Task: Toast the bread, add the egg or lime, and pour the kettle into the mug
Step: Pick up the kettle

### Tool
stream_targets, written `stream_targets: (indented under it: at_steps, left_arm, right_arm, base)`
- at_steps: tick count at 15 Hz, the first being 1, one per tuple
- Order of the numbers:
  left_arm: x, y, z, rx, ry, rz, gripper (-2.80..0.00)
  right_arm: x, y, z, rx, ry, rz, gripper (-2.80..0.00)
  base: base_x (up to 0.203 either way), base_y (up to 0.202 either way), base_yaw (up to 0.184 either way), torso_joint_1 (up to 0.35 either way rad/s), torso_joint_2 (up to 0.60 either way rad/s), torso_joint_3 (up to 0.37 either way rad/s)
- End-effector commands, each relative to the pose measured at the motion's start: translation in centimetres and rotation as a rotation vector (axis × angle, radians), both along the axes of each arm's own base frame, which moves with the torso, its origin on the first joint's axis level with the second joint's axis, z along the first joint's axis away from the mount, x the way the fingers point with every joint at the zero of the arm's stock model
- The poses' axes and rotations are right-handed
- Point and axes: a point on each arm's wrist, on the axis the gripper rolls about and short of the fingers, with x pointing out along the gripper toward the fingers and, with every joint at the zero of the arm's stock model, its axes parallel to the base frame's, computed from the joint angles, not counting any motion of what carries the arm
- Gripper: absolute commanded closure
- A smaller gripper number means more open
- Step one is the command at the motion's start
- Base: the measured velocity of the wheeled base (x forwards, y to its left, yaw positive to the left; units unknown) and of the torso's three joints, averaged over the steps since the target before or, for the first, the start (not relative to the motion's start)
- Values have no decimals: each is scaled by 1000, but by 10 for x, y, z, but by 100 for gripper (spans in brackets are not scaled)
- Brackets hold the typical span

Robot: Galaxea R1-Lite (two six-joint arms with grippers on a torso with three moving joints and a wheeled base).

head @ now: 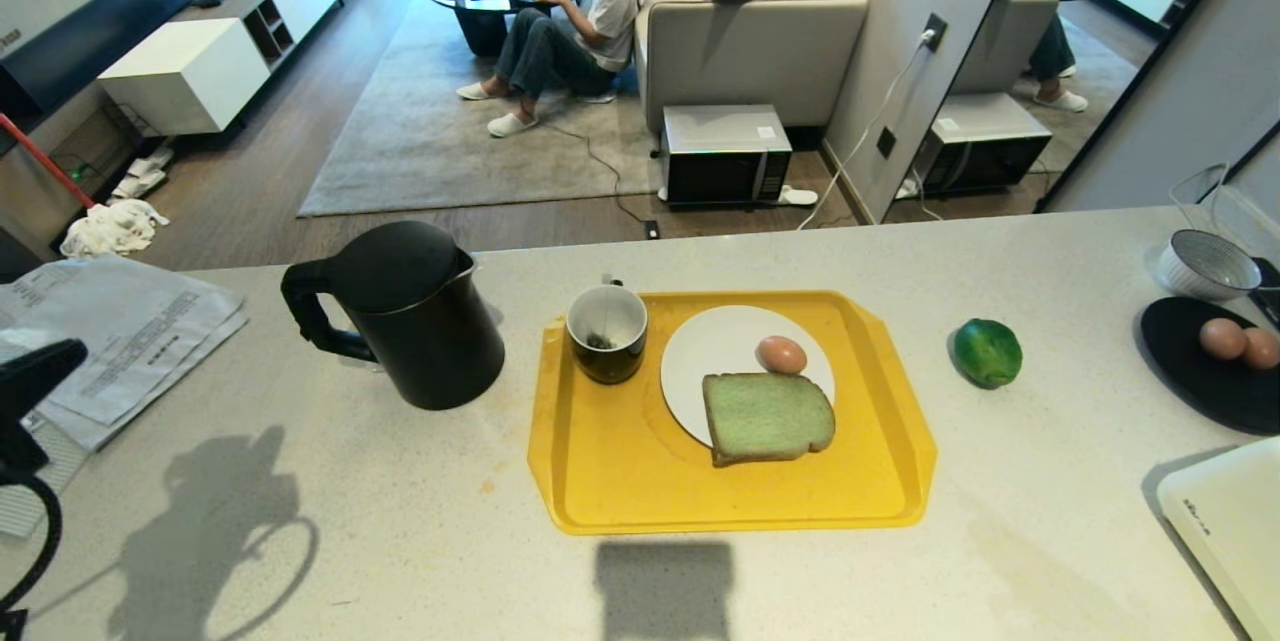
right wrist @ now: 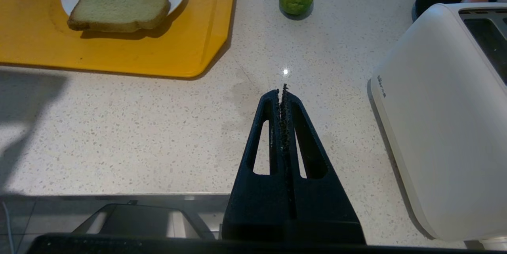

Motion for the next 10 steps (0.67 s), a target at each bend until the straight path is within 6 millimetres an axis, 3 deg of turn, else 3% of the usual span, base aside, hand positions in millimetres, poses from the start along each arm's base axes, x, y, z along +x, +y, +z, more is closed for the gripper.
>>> stream_targets:
  at_steps: [1, 2, 3, 10]
  left_arm:
    - [2, 10, -42, -23, 101, -58, 0]
    - [1, 11, -53, -12, 118, -63, -172]
    - [3, 12, -62, 7, 131, -68, -280]
    - [24, 31, -81, 11, 166, -23, -280]
  right_arm:
    - [0, 0, 0, -1, 1, 1, 0]
    - [0, 0, 0, -1, 1, 0, 0]
    - [0, 0, 0, -1, 1, 1, 0]
    - [0, 0, 0, -2, 1, 1, 0]
  base:
    - [0, 0, 0, 0, 0, 0]
    - [0, 0, 0, 0, 0, 0]
    - [0, 0, 0, 0, 0, 0]
    - [0, 0, 0, 0, 0, 0]
